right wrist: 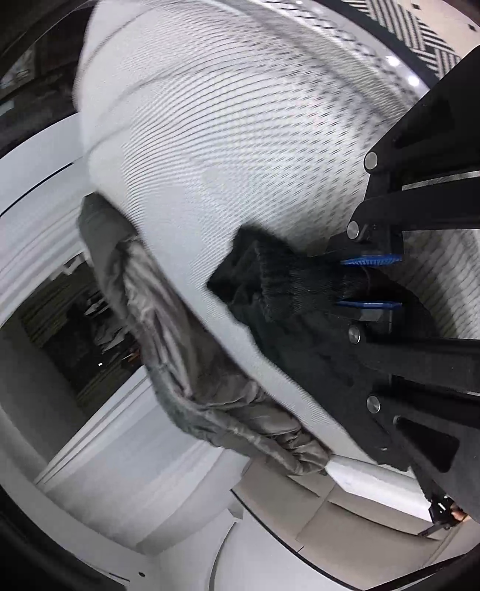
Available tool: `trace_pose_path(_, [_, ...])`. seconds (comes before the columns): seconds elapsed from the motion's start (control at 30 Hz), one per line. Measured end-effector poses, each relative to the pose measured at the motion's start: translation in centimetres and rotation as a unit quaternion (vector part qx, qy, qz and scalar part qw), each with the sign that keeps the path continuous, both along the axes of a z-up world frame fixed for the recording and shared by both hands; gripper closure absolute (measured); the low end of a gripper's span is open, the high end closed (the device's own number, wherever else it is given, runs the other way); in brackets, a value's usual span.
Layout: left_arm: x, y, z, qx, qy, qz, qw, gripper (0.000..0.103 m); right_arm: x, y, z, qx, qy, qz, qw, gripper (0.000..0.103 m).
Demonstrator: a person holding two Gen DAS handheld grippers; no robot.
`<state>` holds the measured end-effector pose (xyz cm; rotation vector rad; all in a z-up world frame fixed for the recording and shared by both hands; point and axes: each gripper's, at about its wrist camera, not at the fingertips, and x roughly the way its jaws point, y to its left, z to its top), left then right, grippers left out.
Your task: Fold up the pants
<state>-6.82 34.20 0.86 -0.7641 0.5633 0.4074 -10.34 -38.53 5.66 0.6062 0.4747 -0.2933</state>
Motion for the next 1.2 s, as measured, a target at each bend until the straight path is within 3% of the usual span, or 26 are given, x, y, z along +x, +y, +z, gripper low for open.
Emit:
trace_pose_path(0.23, [7.2, 1.0, 4.1, 0.013, -0.012, -0.003, 0.9998, 0.103, 7.0, 0.2, 6.2, -0.045, -0.029, -0.029, 0.998, 0.09])
trace_pose_path(0.4, [15.2, 1.7, 5.4, 0.034, 0.01, -0.011, 0.9993, 0.102, 14.9, -0.6, 9.2, -0.067, -0.012, -0.043, 0.997, 0.09])
trace_pose_path(0.47, [19.4, 2.2, 5.0, 0.044, 0.047, 0.0, 0.9979, 0.1, 18.7, -0.8, 9.8, -0.079, 0.004, -0.034, 0.996, 0.089])
trace_pose_path(0.53, [23.1, 2.8, 4.2, 0.058, 0.074, 0.014, 0.9955, 0.08, 23.5, -1.6, 9.3, -0.083, 0.042, -0.02, 0.995, 0.085])
trace_pose_path(0.57, [24.8, 3.1, 3.7, 0.07, 0.087, 0.028, 0.9934, 0.054, 25.5, -2.1, 8.9, -0.086, 0.059, -0.024, 0.994, 0.071])
trace_pose_path(0.6, [25.9, 3.2, 3.1, 0.079, 0.093, 0.039, 0.9918, 0.022, 27.3, -2.5, 8.4, -0.089, 0.072, -0.034, 0.993, 0.049])
trace_pose_path(0.67, [27.4, 4.2, 2.3, 0.072, 0.099, 0.045, 0.9915, 0.003, 30.3, -3.3, 7.1, -0.106, 0.085, -0.047, 0.99, 0.033])
trace_pose_path(0.8, [26.6, 4.9, 2.5, 0.065, 0.075, 0.048, 0.9939, 0.001, 31.8, -4.2, 4.7, -0.093, 0.113, -0.052, 0.988, 0.033])
trace_pose_path(0.97, [21.9, 4.1, 3.1, 0.052, 0.048, 0.03, 0.997, 0.001, 28.2, -1.9, 3.6, -0.098, 0.104, -0.023, 0.989, 0.031])
trace_pose_path(1.07, [19.2, 2.0, 2.2, 0.017, 0.041, 0.004, 0.999, 0.001, 24.8, 0.7, 3.2, -0.076, 0.08, -0.004, 0.994, 0.024])
trace_pose_path(1.13, [18.5, 0.6, 1.0, -0.01, 0.034, -0.024, 0.9991, 0.012, 22.9, 2.8, 3.0, -0.069, 0.06, 0.014, 0.996, 0.022])
trace_pose_path(1.17, [18.6, -0.3, 0.2, -0.024, 0.039, -0.043, 0.998, 0.024, 22.0, 3.8, 2.9, -0.066, 0.055, 0.025, 0.996, 0.019])
trace_pose_path(1.2, [18.6, -1.0, -0.5, -0.036, 0.041, -0.051, 0.9972, 0.029, 21.1, 4.8, 2.6, -0.061, 0.047, 0.044, 0.996, 0.019])
